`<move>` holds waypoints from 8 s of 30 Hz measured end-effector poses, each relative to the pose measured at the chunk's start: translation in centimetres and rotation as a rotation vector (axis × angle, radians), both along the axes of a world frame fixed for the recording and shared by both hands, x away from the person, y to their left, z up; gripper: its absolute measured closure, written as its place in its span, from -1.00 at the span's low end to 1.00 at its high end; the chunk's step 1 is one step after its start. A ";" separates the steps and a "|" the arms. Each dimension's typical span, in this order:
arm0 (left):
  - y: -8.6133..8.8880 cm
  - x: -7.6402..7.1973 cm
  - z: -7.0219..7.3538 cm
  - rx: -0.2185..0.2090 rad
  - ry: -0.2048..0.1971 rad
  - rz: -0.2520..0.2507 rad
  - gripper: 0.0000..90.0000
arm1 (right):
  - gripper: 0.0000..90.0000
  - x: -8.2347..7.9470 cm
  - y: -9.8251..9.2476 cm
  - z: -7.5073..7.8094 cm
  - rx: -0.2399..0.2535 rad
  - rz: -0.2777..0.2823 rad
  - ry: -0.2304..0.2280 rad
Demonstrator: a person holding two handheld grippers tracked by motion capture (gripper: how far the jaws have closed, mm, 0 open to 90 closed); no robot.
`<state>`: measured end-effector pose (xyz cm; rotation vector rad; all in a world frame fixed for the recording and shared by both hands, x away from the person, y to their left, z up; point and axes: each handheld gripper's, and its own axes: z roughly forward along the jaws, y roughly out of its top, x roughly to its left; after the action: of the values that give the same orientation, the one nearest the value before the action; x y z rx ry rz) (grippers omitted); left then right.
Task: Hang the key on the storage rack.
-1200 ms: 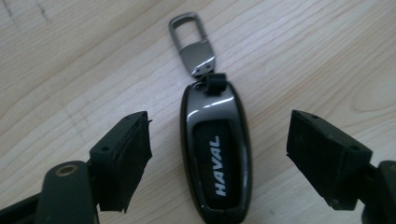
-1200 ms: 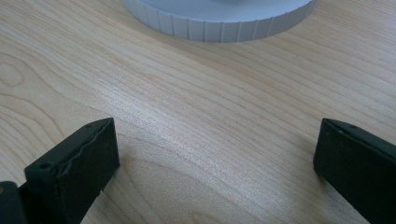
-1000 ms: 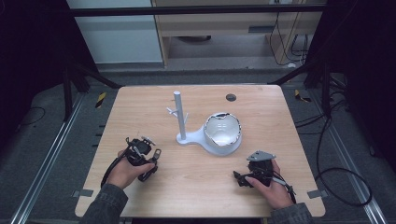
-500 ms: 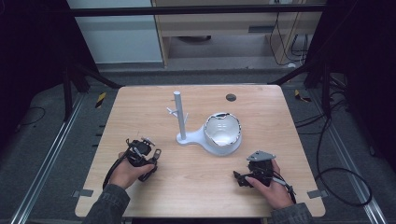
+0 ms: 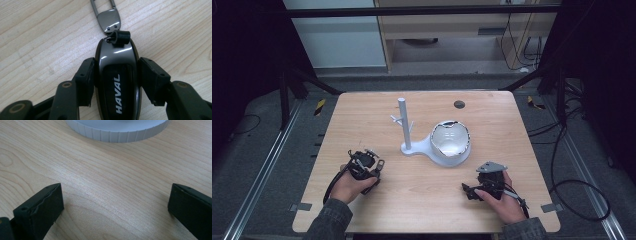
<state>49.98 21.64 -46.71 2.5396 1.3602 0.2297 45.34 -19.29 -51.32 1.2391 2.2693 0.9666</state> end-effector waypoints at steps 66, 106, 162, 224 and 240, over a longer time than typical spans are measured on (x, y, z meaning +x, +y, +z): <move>-4.1 1.2 23.1 -0.066 -0.309 -0.199 0.08 | -0.99 0.0 0.0 0.0 -0.004 0.003 0.002; -6.1 2.6 23.1 -0.045 -0.317 -0.211 0.08 | -0.99 0.0 0.0 0.0 -0.005 0.004 0.000; -4.4 2.1 8.2 -0.186 -0.471 -0.162 0.08 | -0.99 0.0 0.1 0.0 -0.001 0.006 0.000; -5.7 1.9 5.8 -0.270 -0.525 -0.154 -0.01 | -0.99 0.1 0.1 0.0 -0.005 0.014 -0.002; -5.4 0.4 5.0 -0.263 -0.521 -0.150 -0.47 | -0.99 0.1 0.1 0.0 -0.004 0.014 -0.001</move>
<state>50.42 16.19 -41.68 2.1427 0.9282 0.5917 45.41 -19.19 -51.29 1.2224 2.2805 0.9670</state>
